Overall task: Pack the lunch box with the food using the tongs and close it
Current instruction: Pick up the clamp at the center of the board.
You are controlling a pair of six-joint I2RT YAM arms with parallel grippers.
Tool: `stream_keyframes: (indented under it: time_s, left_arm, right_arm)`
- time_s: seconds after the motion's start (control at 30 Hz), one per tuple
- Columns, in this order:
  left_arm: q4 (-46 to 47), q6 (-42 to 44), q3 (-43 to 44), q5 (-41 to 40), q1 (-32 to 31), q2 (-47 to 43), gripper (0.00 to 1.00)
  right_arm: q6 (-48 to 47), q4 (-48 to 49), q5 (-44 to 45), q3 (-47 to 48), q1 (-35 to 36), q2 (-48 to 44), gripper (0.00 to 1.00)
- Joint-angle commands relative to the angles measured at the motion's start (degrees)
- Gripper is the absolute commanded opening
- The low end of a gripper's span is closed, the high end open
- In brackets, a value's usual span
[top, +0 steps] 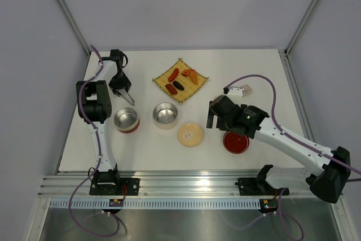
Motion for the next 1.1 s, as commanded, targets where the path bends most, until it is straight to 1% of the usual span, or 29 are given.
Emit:
stream_keyframes:
  time_s: [0.0,0.23,0.3,0.33,0.4,0.47,0.5,0.53,0.57,0.6,0.67,0.73,0.77,0.8,0.87,0.93,0.97,1.07]
  left_arm:
    - [0.9,2.3,2.2,0.6,0.1,0.0,0.5]
    - [1.0,4.3,4.3,0.4,0.1,-3.4,0.16]
    - [2.3,4.8,4.3,2.7,0.1,-5.6,0.12]
    - [3.4,5.3,4.2,3.7,-0.1,-8.4,0.1]
    - [4.0,5.8,4.0,2.9,-0.7,-11.8,0.1]
    - [5.7,7.4,2.8,2.7,-1.4,-17.2,0.11]
    - [6.7,8.4,2.1,3.8,-1.5,-19.1,0.11]
    - [8.1,10.2,-0.2,5.9,-3.1,-21.0,0.12]
    - [10.9,13.7,-1.5,8.1,-4.5,-24.9,0.13]
    - [11.6,14.9,-2.5,10.6,-5.4,-26.5,0.14]
    - [10.4,17.5,-3.1,11.6,-8.1,-29.3,0.17]
    - [7.0,19.3,-1.5,11.6,-9.9,-29.4,0.18]
    - [2.8,19.8,0.8,11.6,-10.7,-29.2,0.18]
    - [0.7,20.2,1.7,13.3,-12.5,-28.6,0.18]
    - [-3.6,21.1,2.7,12.6,-15.7,-28.3,0.19]
    - [-4.8,21.3,1.8,12.3,-17.8,-29.3,0.25]
    - [-4.5,21.2,0.9,10.6,-19.3,-29.9,0.27]
    - [-3.1,20.0,-1.9,13.1,-20.0,-30.5,0.31]
  right_arm:
    - [3.2,0.1,1.4,-1.0,0.0,-2.7,0.99]
    - [2.6,-0.8,2.9,-0.5,0.0,-3.6,0.99]
    - [2.5,-1.1,3.0,0.1,0.0,-3.2,0.99]
    - [2.4,-1.0,3.0,0.3,-0.1,-2.9,0.99]
    - [2.4,-1.4,3.3,1.1,0.0,-2.5,1.0]
    - [3.8,-2.5,3.4,1.7,0.0,-2.3,1.0]
    - [4.1,-2.5,3.3,1.5,-0.1,-2.6,1.0]
    - [4.8,-2.3,3.3,1.3,-0.1,-3.4,1.0]
    - [5.0,-2.0,3.4,1.2,-0.1,-3.6,0.99]
    - [5.1,-1.8,3.6,1.2,0.0,-4.2,0.99]
    - [5.0,-2.5,4.2,1.6,-0.1,-4.7,0.99]
    - [4.7,-3.5,5.0,3.2,-0.1,-4.6,1.0]
    - [4.5,-4.7,5.3,3.9,-0.1,-4.5,0.99]
    - [4.5,-5.4,5.8,5.0,0.0,-4.3,0.99]
    - [4.3,-6.1,6.3,5.7,-0.1,-4.3,0.99]
    - [4.2,-6.0,6.5,6.2,0.0,-4.3,0.99]
    - [4.1,-5.6,6.5,6.2,0.0,-4.3,0.99]
    - [3.9,-4.9,5.9,6.6,-0.1,-3.7,0.99]
